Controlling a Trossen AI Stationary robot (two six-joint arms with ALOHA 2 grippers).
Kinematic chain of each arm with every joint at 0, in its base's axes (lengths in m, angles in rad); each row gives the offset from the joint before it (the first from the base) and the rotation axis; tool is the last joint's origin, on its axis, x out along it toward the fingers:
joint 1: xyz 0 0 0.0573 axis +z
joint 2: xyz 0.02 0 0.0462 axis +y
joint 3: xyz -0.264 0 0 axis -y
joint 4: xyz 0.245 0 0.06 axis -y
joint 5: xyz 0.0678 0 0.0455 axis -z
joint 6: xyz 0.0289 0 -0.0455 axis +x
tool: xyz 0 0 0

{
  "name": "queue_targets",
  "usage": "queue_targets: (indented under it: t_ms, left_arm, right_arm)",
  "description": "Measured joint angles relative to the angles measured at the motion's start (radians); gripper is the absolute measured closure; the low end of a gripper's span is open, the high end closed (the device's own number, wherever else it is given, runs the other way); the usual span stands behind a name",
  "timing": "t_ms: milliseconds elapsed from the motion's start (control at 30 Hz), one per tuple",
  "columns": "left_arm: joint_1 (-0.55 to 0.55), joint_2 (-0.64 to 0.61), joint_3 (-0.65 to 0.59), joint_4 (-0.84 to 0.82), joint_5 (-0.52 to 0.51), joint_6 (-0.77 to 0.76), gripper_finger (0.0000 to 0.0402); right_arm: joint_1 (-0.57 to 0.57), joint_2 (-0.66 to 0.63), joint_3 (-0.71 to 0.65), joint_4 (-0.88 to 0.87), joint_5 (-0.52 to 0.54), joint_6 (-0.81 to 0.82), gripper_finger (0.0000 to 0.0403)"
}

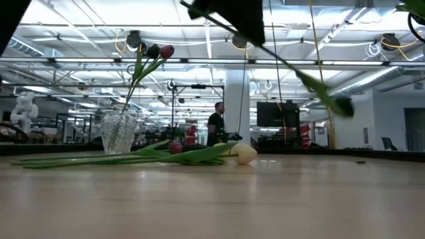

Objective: Sort flowers into vase by color
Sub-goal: Put the black flower into the transparent vase

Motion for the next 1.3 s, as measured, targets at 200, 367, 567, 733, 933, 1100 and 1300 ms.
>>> queue_targets:
  t_ms: [200, 367, 567, 733, 933, 1100, 1300]
  left_arm:
    - [0.006, 0.022, -0.029, 0.012, -0.007, -0.054, 0.0401]
    - [0.0, 0.022, -0.03, -0.03, -0.09, -0.086, 0.0401]
    - [-0.052, 0.021, -0.061, -0.06, -0.293, -0.213, 0.0402]
    - [-0.093, 0.013, -0.17, -0.018, -0.322, -0.346, 0.0402]
    - [-0.138, 0.012, -0.276, 0.18, -0.308, -0.393, 0.0402]
    - [-0.141, 0.012, -0.304, 0.212, -0.298, -0.42, 0.0402]
    - [-0.14, 0.012, -0.305, 0.213, -0.296, -0.42, 0.0402]
  right_arm:
    - [0.0, 0.001, 0.0, 0.002, 0.0, 0.002, 0.0277]
    - [0.0, 0.0, 0.0, 0.001, 0.001, 0.003, 0.0277]
    - [0.0, 0.0, 0.0, 0.002, 0.0, 0.003, 0.0277]
    - [0.0, 0.0, 0.0, 0.007, -0.003, 0.001, 0.0277]
    - [0.0, -0.004, 0.0, 0.057, -0.005, -0.049, 0.0277]
    - [0.0, -0.025, 0.012, 0.065, 0.085, -0.106, 0.0289]
    - [-0.029, -0.08, 0.066, -0.039, 0.419, -0.128, 0.0336]
